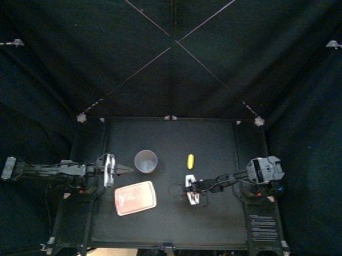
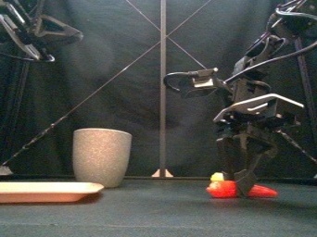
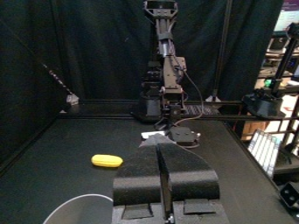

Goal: Pick the red chile then place it in the grey bowl
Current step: Place red chile in the grey bowl

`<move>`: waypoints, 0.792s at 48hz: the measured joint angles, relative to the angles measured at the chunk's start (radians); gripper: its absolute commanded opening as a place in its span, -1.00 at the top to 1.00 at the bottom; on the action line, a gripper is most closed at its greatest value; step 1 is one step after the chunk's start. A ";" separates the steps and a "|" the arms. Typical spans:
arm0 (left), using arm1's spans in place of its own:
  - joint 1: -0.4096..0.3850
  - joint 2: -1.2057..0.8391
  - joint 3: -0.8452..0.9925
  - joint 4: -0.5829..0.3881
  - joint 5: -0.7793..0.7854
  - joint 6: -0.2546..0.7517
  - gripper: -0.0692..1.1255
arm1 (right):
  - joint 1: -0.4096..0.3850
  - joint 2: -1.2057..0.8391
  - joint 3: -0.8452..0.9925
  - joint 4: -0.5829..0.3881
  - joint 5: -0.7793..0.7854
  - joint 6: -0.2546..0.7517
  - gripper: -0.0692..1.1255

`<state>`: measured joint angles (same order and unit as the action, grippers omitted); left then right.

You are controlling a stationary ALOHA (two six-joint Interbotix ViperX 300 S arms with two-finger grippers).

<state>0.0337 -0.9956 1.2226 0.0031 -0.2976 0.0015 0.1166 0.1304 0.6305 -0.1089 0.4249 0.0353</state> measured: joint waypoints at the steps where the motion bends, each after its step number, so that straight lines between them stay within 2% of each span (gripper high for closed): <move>1: 0.000 0.000 0.000 0.000 0.000 -0.002 0.95 | -0.002 0.000 0.000 0.000 -0.002 0.000 -0.10; 12: 0.000 0.000 0.000 0.000 0.000 -0.002 0.95 | -0.034 -0.034 -0.037 -0.048 -0.025 -0.005 -0.10; 23: 0.000 0.000 0.000 0.000 0.002 0.000 0.95 | -0.163 -0.077 -0.167 -0.127 -0.137 -0.003 -0.10; 33: 0.000 0.000 0.000 0.000 0.002 0.000 0.95 | -0.262 -0.031 -0.313 -0.130 -0.291 -0.002 -0.10; 38: 0.002 0.000 0.003 0.000 0.002 0.000 0.95 | -0.282 0.020 -0.371 -0.130 -0.334 0.000 -0.10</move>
<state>0.0353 -0.9956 1.2257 0.0031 -0.2961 0.0015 -0.1657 0.1503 0.2592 -0.2393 0.0905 0.0353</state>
